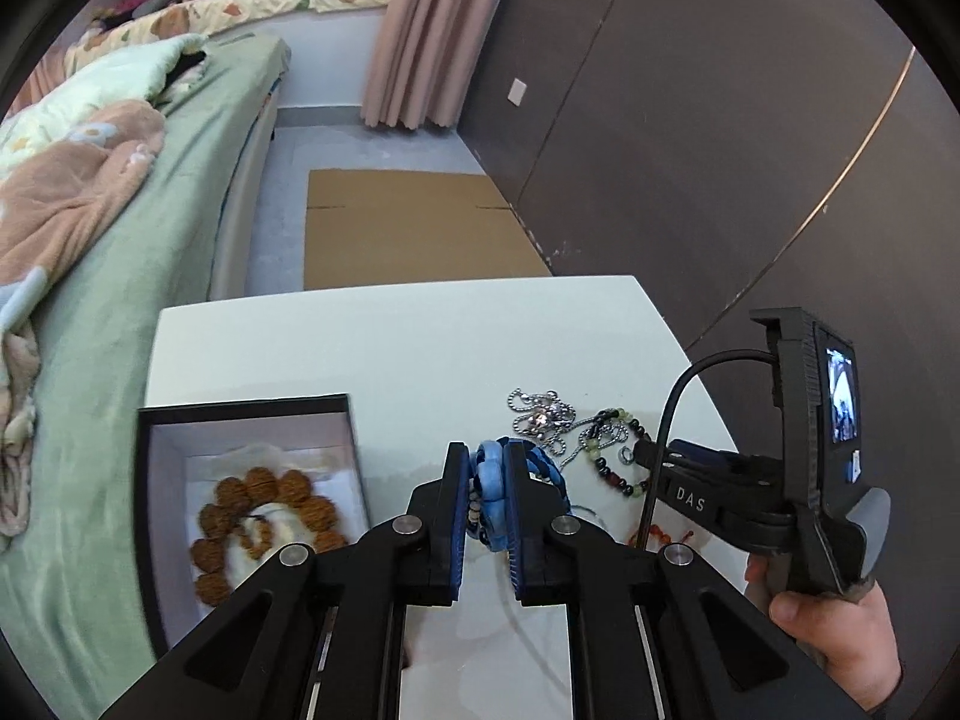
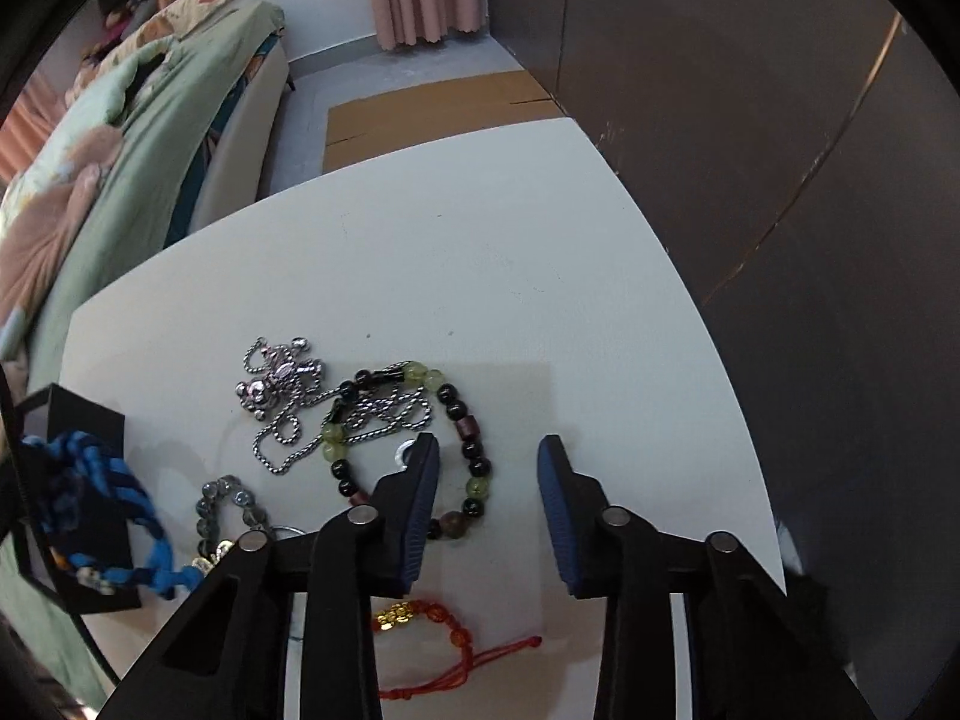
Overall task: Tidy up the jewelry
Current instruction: 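Carry the blue bracelet toward the box with the left gripper while the right gripper grasps the dark bead bracelet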
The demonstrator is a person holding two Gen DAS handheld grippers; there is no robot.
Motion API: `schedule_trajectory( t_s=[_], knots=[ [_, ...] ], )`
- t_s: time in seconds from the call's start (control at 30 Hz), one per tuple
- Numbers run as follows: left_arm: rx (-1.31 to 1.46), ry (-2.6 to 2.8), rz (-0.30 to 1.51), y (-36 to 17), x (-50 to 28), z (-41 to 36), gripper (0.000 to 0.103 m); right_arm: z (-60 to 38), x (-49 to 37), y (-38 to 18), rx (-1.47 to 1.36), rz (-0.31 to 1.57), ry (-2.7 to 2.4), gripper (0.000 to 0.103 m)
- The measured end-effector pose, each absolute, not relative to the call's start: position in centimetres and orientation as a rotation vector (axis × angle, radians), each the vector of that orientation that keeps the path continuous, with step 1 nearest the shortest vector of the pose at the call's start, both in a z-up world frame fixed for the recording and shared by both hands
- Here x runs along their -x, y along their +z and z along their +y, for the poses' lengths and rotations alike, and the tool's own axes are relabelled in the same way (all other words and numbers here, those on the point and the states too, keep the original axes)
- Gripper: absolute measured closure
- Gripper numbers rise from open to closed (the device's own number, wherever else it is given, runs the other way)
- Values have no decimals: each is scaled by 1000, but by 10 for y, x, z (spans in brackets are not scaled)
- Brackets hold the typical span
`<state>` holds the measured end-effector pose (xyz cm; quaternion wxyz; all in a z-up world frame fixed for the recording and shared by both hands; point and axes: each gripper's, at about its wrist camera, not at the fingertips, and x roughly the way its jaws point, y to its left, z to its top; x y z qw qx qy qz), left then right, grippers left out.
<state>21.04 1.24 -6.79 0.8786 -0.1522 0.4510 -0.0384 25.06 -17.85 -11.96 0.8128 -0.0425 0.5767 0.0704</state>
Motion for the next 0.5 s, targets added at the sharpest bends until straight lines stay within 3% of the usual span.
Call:
schedule_trajectory(
  t_s=[0.03, 0.07, 0.5],
  knots=[
    [315, -78, 935, -67, -207, 15, 91, -179, -250, -119, 85, 1233, 157, 79],
    [315, -77, 930, -65, -204, 17, 91, -179, -249, -118, 85, 1241, 159, 95],
    [351, -46, 866, -36, -174, 53, 91, -179, -231, -85, -13, 1181, 237, 94]
  ],
)
